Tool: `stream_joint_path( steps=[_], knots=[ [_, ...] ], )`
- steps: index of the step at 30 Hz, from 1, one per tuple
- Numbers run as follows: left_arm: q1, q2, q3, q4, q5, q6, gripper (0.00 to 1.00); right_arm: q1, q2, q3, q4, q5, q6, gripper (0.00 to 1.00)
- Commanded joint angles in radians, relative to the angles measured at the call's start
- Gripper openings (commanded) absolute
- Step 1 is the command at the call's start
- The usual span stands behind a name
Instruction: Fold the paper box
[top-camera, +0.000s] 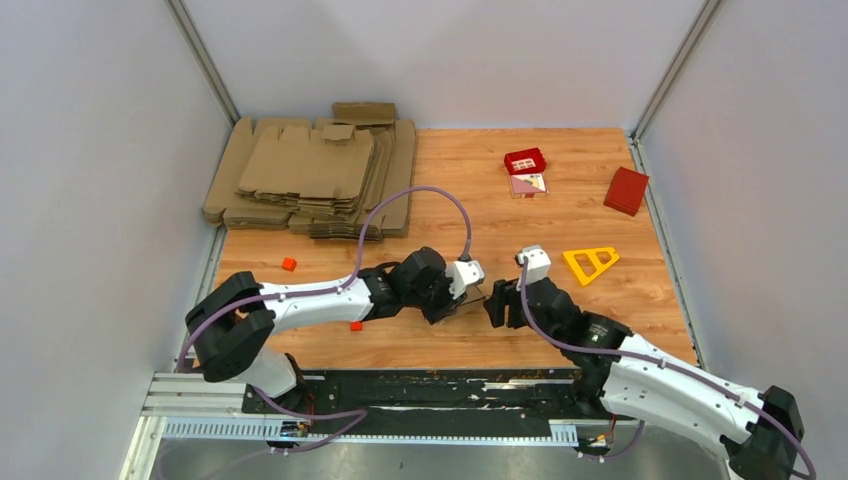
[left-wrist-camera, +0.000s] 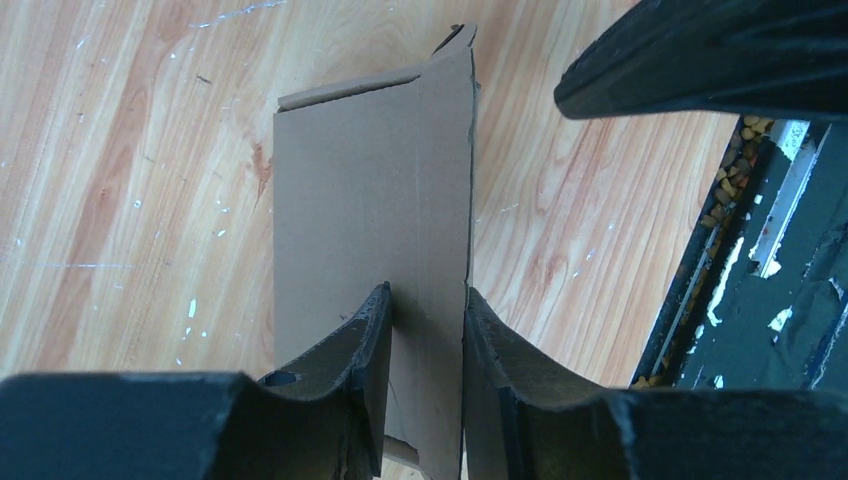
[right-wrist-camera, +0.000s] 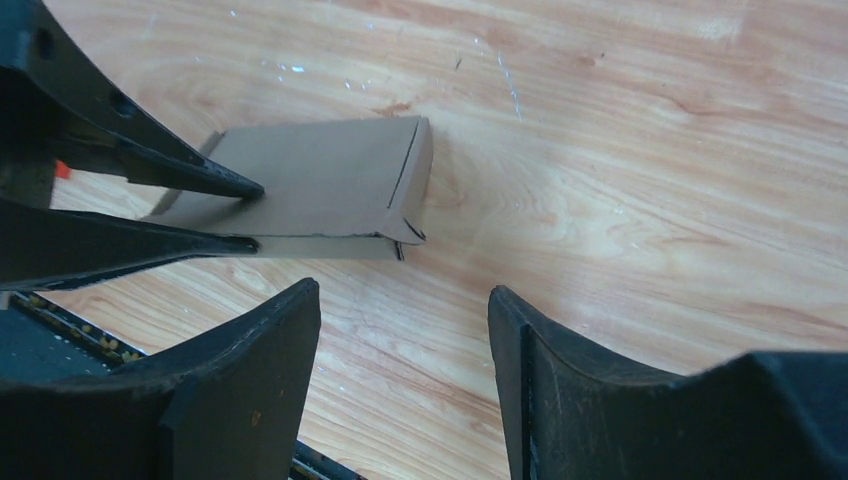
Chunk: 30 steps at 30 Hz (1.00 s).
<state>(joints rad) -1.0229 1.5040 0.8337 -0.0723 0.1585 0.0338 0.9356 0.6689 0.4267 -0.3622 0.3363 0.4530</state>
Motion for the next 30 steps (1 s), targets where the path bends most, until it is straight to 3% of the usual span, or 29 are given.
stream_joint_path(
  steps=[1,8,13,14,18,21,23,26,30],
  knots=[
    [-0.005,0.035,0.015,-0.024,-0.02,0.013,0.31,-0.001,0.044,0.049,-0.004,-0.026,0.024,0.62],
    [-0.018,0.058,0.025,-0.053,-0.009,0.035,0.29,-0.112,0.068,0.076,-0.007,-0.152,0.017,0.63],
    [-0.025,0.041,0.014,-0.052,0.04,0.067,0.3,-0.283,0.105,0.12,0.002,-0.368,-0.005,0.61],
    [-0.03,0.037,0.01,-0.048,0.042,0.072,0.35,-0.325,0.13,0.13,0.009,-0.437,-0.007,0.58],
    [-0.052,0.019,0.007,-0.05,0.011,0.056,0.84,-0.415,0.216,0.168,0.047,-0.54,-0.022,0.53],
    [-0.053,-0.046,-0.002,-0.034,0.037,0.012,0.96,-0.417,0.293,0.194,0.058,-0.561,-0.033,0.51],
    [-0.053,-0.105,-0.015,-0.028,0.043,-0.024,0.97,-0.416,0.334,0.21,0.066,-0.586,-0.047,0.47],
    [-0.053,-0.19,-0.034,-0.035,0.032,-0.1,0.9,-0.416,0.394,0.232,0.067,-0.625,-0.072,0.4],
    [-0.04,-0.243,-0.068,-0.031,0.0,-0.207,0.68,-0.41,0.465,0.249,0.057,-0.687,-0.094,0.29]
  ],
)
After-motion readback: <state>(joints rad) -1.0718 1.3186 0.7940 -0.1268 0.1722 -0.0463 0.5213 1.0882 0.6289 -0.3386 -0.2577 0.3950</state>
